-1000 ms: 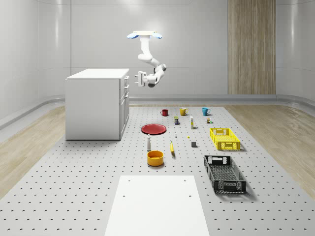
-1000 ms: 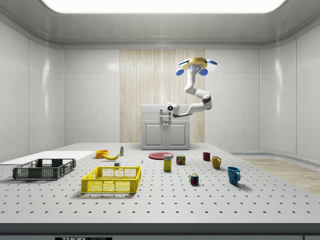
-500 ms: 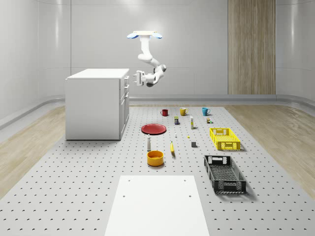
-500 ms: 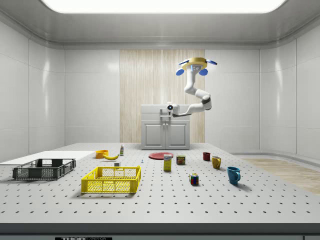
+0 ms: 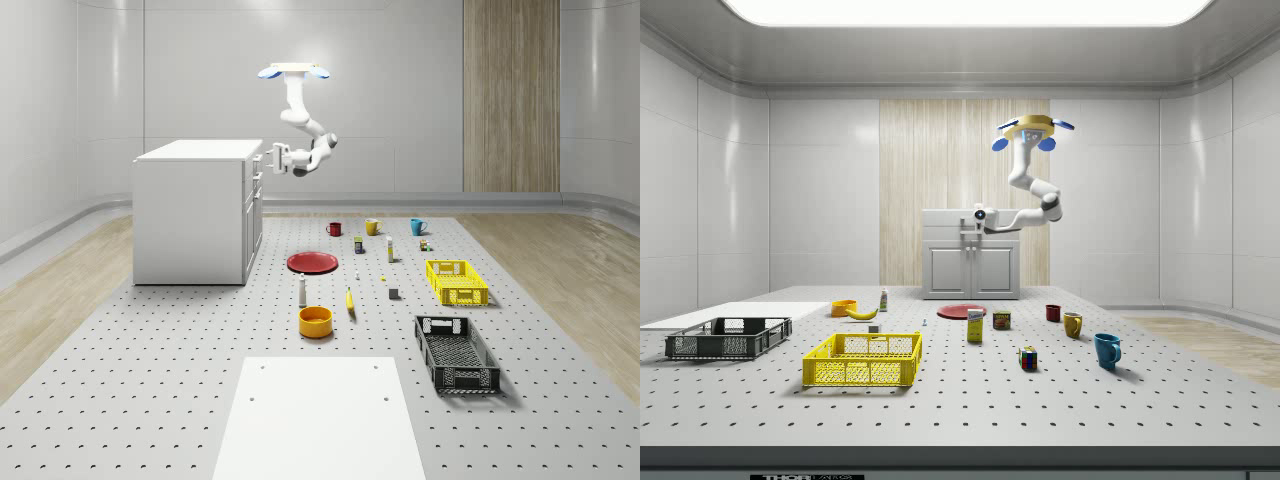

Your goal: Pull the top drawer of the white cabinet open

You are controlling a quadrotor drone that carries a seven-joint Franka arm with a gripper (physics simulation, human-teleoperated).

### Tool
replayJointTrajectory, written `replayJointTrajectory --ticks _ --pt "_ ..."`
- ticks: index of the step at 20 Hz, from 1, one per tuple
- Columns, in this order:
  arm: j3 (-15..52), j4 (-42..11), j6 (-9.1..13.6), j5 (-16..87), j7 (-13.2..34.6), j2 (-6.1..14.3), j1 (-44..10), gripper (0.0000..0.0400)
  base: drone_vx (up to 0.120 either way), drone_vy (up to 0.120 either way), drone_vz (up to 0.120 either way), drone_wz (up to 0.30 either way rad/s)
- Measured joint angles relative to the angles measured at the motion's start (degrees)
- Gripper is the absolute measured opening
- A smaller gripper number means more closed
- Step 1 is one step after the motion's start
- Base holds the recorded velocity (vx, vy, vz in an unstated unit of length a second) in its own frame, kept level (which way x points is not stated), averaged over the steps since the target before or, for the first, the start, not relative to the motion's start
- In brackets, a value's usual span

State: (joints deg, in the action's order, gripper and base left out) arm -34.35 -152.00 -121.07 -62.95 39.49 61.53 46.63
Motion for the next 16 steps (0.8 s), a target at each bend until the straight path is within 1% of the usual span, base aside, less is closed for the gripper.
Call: replayJointTrajectory --ticks 6,16 --pt "1.5 -0.1 -1.0 -2.3 -1.1 -1.3 0.5 0.0305 0.0 0.0 0.0 0.0" --pt "3.2 0.0 -1.1 -4.7 -2.3 -2.7 0.1 0.0305 0.0 0.0 0.0 0.0"
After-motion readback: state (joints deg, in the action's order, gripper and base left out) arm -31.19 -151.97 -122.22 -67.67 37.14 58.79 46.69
